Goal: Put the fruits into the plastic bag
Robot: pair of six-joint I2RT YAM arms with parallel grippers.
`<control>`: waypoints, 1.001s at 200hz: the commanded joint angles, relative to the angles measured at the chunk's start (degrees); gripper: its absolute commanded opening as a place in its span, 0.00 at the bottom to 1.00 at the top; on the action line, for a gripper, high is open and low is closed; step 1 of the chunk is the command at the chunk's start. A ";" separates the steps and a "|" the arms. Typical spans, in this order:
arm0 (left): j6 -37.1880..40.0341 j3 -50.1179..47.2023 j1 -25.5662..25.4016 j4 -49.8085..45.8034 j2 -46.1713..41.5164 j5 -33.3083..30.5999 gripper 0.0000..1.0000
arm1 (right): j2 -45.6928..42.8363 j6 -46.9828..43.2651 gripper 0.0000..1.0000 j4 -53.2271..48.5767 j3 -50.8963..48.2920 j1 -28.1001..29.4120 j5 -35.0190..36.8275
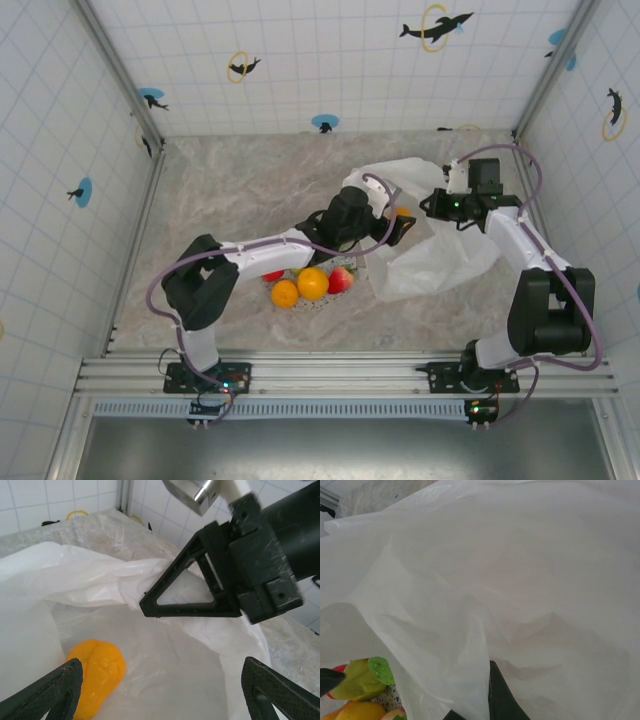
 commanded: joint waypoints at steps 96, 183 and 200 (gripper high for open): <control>-0.20 -19.89 0.43 -11.75 -24.57 -3.64 0.81 | 1.29 -3.17 0.00 -1.61 -1.35 -0.46 0.53; -18.13 -34.46 18.02 -38.09 -46.00 -19.17 0.86 | 2.35 -3.00 0.00 -0.36 -1.17 -0.29 -0.62; -18.45 -35.29 20.17 -38.98 -45.46 -18.97 0.87 | 2.52 -3.00 0.00 -0.21 -1.02 -0.27 -0.80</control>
